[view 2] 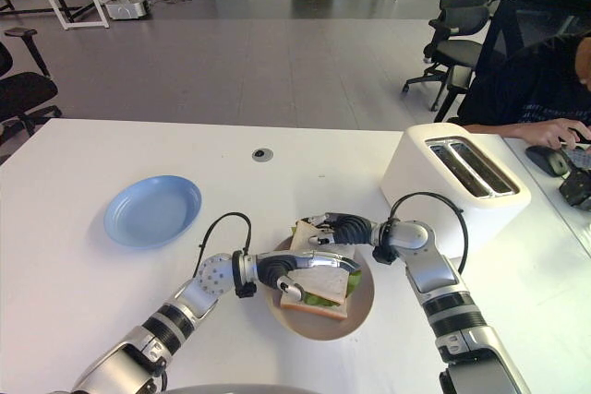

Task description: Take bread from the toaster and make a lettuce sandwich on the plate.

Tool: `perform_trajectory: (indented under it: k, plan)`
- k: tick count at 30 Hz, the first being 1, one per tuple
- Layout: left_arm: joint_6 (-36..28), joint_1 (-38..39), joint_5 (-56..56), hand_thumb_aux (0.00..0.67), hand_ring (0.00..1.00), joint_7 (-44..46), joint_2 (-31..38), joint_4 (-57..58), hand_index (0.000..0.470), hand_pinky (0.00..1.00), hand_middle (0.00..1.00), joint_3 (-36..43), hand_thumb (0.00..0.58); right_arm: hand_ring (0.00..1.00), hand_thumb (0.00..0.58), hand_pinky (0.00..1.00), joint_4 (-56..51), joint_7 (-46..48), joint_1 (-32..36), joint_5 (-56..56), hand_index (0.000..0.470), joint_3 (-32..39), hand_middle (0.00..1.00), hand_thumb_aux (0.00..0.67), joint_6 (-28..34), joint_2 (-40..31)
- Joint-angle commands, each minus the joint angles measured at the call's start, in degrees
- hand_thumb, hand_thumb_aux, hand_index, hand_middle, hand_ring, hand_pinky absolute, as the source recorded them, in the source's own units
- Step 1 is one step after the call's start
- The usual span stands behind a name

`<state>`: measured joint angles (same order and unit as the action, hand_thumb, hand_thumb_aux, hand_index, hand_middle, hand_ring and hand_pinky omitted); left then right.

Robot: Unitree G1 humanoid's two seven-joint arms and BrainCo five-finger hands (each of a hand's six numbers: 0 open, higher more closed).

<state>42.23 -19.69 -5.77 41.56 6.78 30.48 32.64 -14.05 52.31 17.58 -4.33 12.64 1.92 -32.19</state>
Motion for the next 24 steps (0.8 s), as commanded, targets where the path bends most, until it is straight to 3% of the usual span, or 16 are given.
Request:
perform_trajectory:
  k: [1, 2, 8, 11, 17, 18, 19, 20, 21, 22, 23, 24]
  plan:
    - [-8.48, 2.01, -1.31, 0.000, 0.00, 7.06, 0.34, 6.54, 0.000, 0.00, 0.00, 3.58, 0.000, 0.00, 0.546, 0.00, 4.19, 1.10, 0.91, -2.83, 0.356, -2.51, 0.00, 0.507, 0.00, 0.21]
    - [-9.63, 1.80, -0.87, 0.000, 0.00, 7.87, 0.12, 6.92, 0.000, 0.00, 0.00, 3.59, 0.000, 0.00, 0.000, 0.00, 5.61, 0.58, 1.01, -3.51, 0.000, -3.18, 0.00, 0.000, -0.39, 0.86]
    - [-12.28, 0.17, 1.88, 0.000, 0.00, 10.09, 2.60, 5.58, 0.000, 0.00, 0.00, 0.76, 0.000, 0.00, 0.000, 0.00, 11.28, -11.13, 7.89, -10.64, 0.000, -14.15, 0.00, 0.000, 0.57, 8.18]
    - [-12.13, -2.54, 4.20, 0.000, 0.00, 9.89, 6.19, 6.09, 0.000, 0.00, 0.00, -3.86, 0.000, 0.00, 0.000, 0.00, 13.59, -12.85, 7.84, -11.06, 0.000, -14.88, 0.00, 0.000, 0.78, 8.61]
    - [-9.48, -5.21, 9.33, 0.000, 0.00, 9.59, 7.81, 2.13, 0.000, 0.00, 0.00, -10.61, 0.000, 0.00, 0.000, 0.00, 17.91, -14.09, 5.09, -12.83, 0.000, -15.55, 0.00, 0.000, 9.26, 6.89]
    - [-10.33, -5.13, 11.34, 0.000, 0.00, 10.10, 7.56, 0.16, 0.000, 0.00, 0.00, -11.58, 0.000, 1.00, 0.000, 1.00, 18.63, -13.68, 4.68, -12.93, 0.000, -15.31, 1.00, 0.000, 9.42, 6.78]
    - [-11.35, -5.01, 13.31, 0.000, 1.00, 10.80, 7.30, -1.94, 0.000, 1.00, 1.00, -12.37, 0.000, 1.00, 0.096, 1.00, 19.62, -12.78, 4.04, -12.77, 0.041, -14.55, 1.00, 0.058, 9.44, 6.51]
    - [-12.40, -4.76, 14.79, 0.000, 1.00, 11.62, 7.13, -3.69, 0.000, 1.00, 1.00, -12.85, 0.000, 1.00, 0.156, 1.00, 20.35, -12.32, 3.57, -12.53, 0.068, -14.04, 1.00, 0.097, 9.35, 6.42]
    - [-13.32, -4.20, 16.74, 0.197, 1.00, 12.38, 6.85, -6.08, 0.138, 1.00, 1.00, -13.34, 0.291, 1.00, 0.580, 1.00, 20.95, -12.17, 3.29, -12.61, 0.470, -13.81, 1.00, 0.670, 9.35, 6.67]
    - [-14.49, -3.43, 18.84, 0.457, 1.00, 13.16, 6.62, -8.76, 0.321, 1.00, 1.00, -13.75, 0.521, 1.00, 0.580, 1.00, 21.31, -11.74, 3.10, -12.41, 0.470, -13.27, 1.00, 0.670, 9.21, 6.69]
    - [-15.82, -2.58, 20.98, 0.670, 1.00, 13.72, 6.50, -11.68, 0.470, 1.00, 1.00, -14.21, 0.580, 1.00, 0.580, 1.00, 21.55, -11.35, 3.00, -12.62, 0.470, -12.94, 1.00, 0.670, 9.37, 6.86]
    - [-17.23, -1.74, 23.14, 0.670, 1.00, 14.11, 6.48, -14.65, 0.470, 1.00, 1.00, -14.70, 0.580, 1.00, 0.580, 1.00, 21.83, -10.48, 2.81, -12.73, 0.470, -12.33, 1.00, 0.670, 9.64, 6.64]
